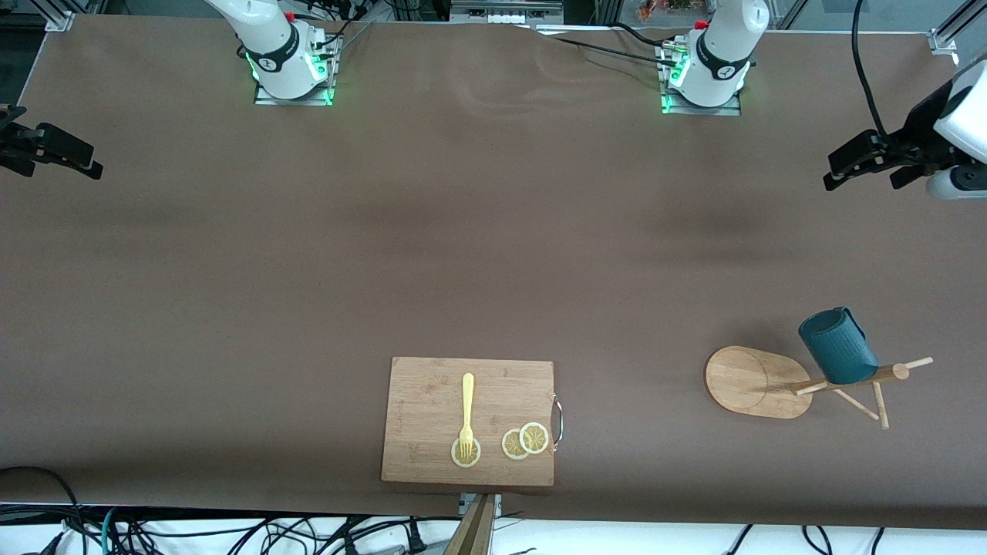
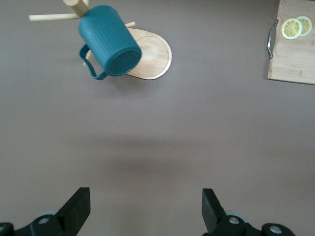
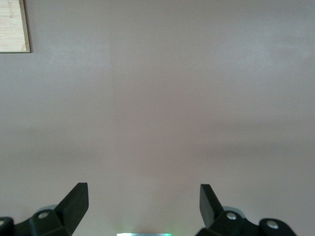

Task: Pass cup and hang on rack

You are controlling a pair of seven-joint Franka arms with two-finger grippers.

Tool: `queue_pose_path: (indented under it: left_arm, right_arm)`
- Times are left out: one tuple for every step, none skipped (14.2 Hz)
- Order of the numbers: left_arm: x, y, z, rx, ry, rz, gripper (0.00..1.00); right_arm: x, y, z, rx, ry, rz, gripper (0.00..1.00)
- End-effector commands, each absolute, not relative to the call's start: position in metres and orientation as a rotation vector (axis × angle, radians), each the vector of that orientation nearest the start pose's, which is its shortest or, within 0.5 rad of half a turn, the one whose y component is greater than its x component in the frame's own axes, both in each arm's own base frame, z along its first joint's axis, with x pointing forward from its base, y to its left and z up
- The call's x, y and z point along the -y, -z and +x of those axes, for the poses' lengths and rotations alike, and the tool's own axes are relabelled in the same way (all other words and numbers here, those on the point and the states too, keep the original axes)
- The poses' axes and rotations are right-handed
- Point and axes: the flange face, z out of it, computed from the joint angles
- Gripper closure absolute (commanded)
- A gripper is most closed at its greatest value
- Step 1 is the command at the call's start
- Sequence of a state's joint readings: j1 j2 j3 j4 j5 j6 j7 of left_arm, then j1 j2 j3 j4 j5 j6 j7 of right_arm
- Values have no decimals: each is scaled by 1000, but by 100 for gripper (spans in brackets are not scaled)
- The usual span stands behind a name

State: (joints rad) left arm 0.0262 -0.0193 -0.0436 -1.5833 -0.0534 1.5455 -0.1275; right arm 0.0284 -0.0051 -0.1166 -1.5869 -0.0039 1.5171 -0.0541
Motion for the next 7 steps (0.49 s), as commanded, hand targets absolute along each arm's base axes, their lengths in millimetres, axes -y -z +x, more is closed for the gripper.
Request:
queue_pose_path:
  left_arm:
    - [10,-634,535,163,12,-3163,0]
    - [12,-637,535,167,14,-3165,0]
    - [11,-640,538,169,19,-3165,0]
    - [11,-640,541,164,21,-3166,0]
    - [11,-638,541,162,14,-3166,0]
    - [12,-637,541,159,7,-3167,0]
    - [12,-638,541,157,9,-3166,0]
  right_arm:
    - [50,-619,537,-74,-105,-3125,0]
    - [50,-620,537,-74,-102,-3125,0]
    - [50,-619,537,-74,-102,-3125,0]
    - [50,-619,537,-74,-100,-3127,0]
    - [48,-619,537,-72,-102,-3127,0]
    - [47,-619,537,-67,-102,-3127,0]
    - [47,-619,537,-67,-102,-3127,0]
